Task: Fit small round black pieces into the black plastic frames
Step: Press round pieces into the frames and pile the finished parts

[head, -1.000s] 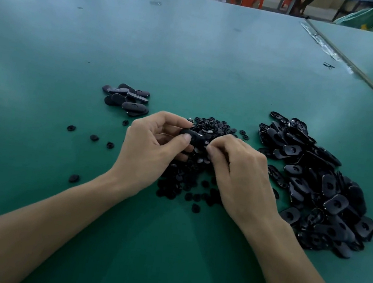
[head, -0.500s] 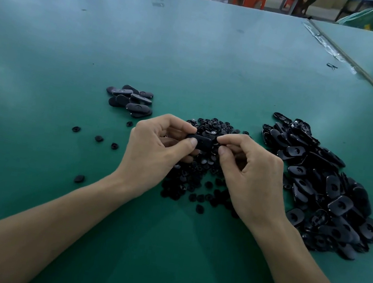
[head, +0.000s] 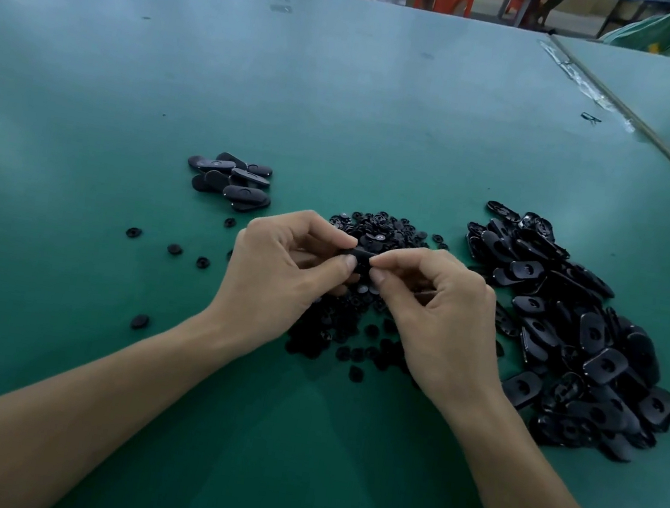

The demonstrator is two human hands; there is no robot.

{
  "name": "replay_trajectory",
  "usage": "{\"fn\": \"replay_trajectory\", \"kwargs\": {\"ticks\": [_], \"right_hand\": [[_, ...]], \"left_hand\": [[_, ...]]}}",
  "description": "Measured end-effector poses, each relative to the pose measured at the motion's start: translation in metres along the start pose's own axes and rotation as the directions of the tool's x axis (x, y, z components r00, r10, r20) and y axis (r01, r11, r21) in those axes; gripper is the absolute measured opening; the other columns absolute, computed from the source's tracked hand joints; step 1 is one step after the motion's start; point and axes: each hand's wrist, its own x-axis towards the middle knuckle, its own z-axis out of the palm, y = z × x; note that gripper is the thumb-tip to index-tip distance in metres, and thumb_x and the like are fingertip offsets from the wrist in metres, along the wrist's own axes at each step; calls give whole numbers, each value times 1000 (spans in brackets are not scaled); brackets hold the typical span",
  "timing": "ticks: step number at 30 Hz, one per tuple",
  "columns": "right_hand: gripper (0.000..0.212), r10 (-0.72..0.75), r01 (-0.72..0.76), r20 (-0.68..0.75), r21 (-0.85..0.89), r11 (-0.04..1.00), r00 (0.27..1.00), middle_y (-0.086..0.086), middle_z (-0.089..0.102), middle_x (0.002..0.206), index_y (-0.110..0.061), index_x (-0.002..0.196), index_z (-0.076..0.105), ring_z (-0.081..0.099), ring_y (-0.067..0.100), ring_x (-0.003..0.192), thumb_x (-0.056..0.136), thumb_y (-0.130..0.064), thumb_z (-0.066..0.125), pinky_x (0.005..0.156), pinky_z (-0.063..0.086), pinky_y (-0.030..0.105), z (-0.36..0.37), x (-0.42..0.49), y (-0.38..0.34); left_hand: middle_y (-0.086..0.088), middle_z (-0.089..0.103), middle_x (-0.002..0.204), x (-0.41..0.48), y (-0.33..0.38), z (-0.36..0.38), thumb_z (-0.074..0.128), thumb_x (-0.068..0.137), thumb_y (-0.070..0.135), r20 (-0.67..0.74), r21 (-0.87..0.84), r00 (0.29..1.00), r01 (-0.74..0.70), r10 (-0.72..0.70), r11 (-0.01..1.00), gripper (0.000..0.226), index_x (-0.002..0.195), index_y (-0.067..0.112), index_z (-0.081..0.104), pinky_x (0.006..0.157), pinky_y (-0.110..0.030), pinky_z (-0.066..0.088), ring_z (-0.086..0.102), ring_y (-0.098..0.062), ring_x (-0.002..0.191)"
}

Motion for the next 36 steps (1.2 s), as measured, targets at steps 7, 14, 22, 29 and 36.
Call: {"fn": "replay_trajectory", "kwargs": {"ticks": [7, 14, 22, 29, 36], "right_hand": [[16, 48, -47, 0, 55, 997, 999, -13, 71, 75, -26, 89, 73, 68, 4, 72, 86, -10, 76, 67, 51, 14, 1, 0, -2], [16, 53, -54, 22, 48, 997, 998, -14, 71, 72, -25, 85, 73, 68, 3, 69, 87, -9, 75, 66, 52, 13, 3, -1, -5], [18, 71, -73, 31, 75, 994, 997, -12, 72, 74, -26, 83, 71, 67, 5, 68, 87, -8, 73, 65, 55, 20, 3, 0, -4], [15, 101, -107, 49, 124, 987, 994, -6, 73, 75, -22, 84, 73, 70, 10, 72, 87, -7, 73, 72, 59, 33, 3, 0, -4], [16, 75, -75, 0, 73, 995, 997, -11, 73, 72, -23, 83, 75, 69, 5, 69, 85, -7, 75, 68, 57, 23, 5, -2, -7]], "left_hand": [[0, 76, 74, -1, 2, 1, 76, 83, -5, 13, 47, 1000, -6, 5, 999, 21, 85, 16, 71, 58, -17, 55, 75, -15, 64], [-2, 77, 77, 0, 1, 0, 79, 81, -4, 39, 64, 999, -18, 15, 998, 23, 85, 18, 73, 66, -24, 59, 75, -15, 68], [1, 77, 78, -1, 1, 1, 76, 73, 11, 48, 68, 998, -36, 33, 997, 15, 85, 20, 73, 72, -29, 61, 75, -15, 72], [2, 76, 78, 0, 0, 1, 76, 73, 9, 79, 52, 996, -53, 49, 997, 17, 87, 20, 72, 70, -22, 56, 73, -11, 72], [6, 76, 80, -1, 1, 2, 74, 74, 7, 77, 81, 994, -83, 77, 993, 22, 87, 25, 69, 71, -19, 55, 72, -9, 74]]}}
